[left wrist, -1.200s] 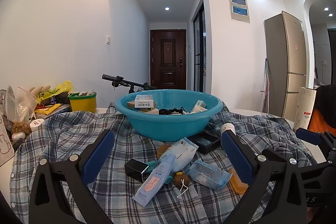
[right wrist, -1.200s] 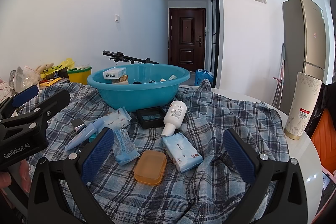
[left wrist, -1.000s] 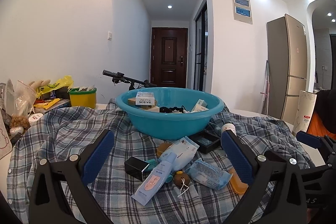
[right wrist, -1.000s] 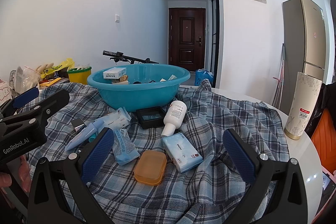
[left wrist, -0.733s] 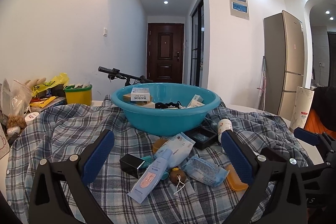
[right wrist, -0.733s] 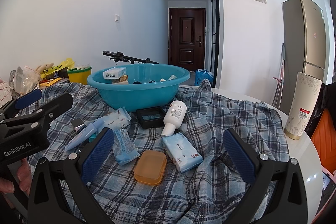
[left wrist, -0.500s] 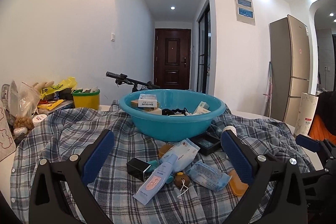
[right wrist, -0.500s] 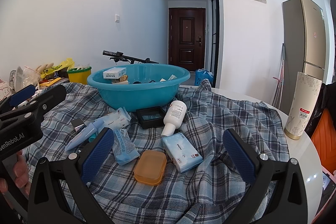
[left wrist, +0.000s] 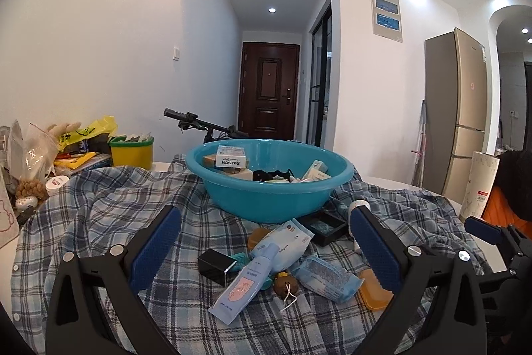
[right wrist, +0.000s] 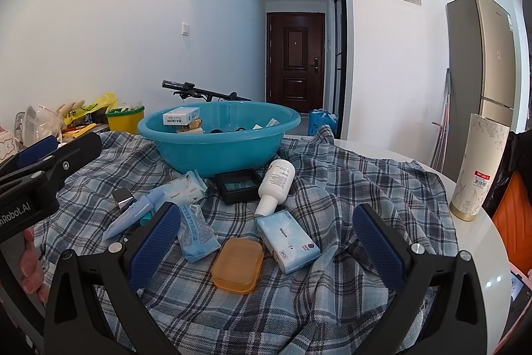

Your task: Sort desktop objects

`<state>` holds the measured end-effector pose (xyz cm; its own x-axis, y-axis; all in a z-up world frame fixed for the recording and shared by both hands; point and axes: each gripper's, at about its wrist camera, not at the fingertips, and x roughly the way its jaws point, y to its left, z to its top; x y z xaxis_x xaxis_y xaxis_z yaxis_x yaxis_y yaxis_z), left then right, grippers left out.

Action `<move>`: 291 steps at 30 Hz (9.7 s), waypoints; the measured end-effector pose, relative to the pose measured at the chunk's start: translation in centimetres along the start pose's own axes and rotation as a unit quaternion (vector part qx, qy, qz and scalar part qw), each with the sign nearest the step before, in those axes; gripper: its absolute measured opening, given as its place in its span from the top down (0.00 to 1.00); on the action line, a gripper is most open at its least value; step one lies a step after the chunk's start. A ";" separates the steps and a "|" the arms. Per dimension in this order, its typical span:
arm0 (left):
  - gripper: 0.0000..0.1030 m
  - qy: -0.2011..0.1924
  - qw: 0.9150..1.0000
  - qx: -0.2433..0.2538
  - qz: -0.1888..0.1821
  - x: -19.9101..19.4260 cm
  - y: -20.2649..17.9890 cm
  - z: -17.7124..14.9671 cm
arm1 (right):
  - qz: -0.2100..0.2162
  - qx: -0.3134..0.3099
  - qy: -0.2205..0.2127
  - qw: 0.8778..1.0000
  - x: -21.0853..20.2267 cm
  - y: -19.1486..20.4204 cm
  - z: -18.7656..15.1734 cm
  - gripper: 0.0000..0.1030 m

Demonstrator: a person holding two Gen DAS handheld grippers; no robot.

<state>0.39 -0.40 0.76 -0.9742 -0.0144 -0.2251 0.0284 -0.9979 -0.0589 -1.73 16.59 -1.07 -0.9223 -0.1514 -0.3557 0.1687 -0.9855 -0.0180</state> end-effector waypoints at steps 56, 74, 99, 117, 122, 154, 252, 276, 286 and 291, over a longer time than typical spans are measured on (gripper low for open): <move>0.00 -0.036 0.999 0.000 -0.022 -1.9 -1.4 7.3 | -0.121 0.030 -0.100 0.987 -5.3 -3.0 6.9 0.00; 0.00 -0.110 0.994 -0.010 -0.002 -5.4 -1.1 12.2 | -0.078 -0.020 -0.129 0.988 -7.1 -1.8 11.6 0.00; 0.00 -0.082 0.997 0.005 0.015 -5.4 -0.9 12.0 | -0.090 0.031 -0.114 0.989 -7.8 -2.0 10.7 0.00; 0.00 -0.041 0.999 0.014 0.018 -3.7 -1.1 11.2 | -0.078 0.022 -0.082 0.993 -6.7 -1.6 10.0 0.00; 0.00 -0.024 0.999 0.023 0.013 -3.0 -1.5 10.4 | -0.077 0.011 -0.070 0.995 -6.1 -1.2 9.5 0.00; 0.00 0.111 0.992 0.046 0.029 2.8 -3.3 1.7 | -0.057 0.069 0.039 0.995 -0.4 -4.6 2.8 0.00; 0.62 0.316 0.946 0.076 0.004 10.3 -3.3 -5.4 | -0.023 0.041 0.187 0.981 5.2 -2.7 -1.8 0.00; 0.35 0.322 0.940 0.095 -0.060 13.2 -4.9 -3.8 | -0.027 0.044 0.194 0.980 5.1 -2.9 -2.1 0.00; 0.76 0.316 0.946 0.063 -0.034 12.8 -3.0 -3.3 | -0.026 0.046 0.199 0.978 5.4 -2.8 -2.3 0.00; 0.83 0.314 0.947 0.061 -0.039 12.4 -2.9 -3.3 | -0.025 0.047 0.200 0.978 5.4 -2.9 -2.3 0.00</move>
<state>-11.03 2.54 -5.03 -0.6465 0.0616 -0.7604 -0.1012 -0.9948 0.0055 -6.40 18.77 -5.13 -0.7153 -0.0794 -0.6943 0.0765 -0.9964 0.0351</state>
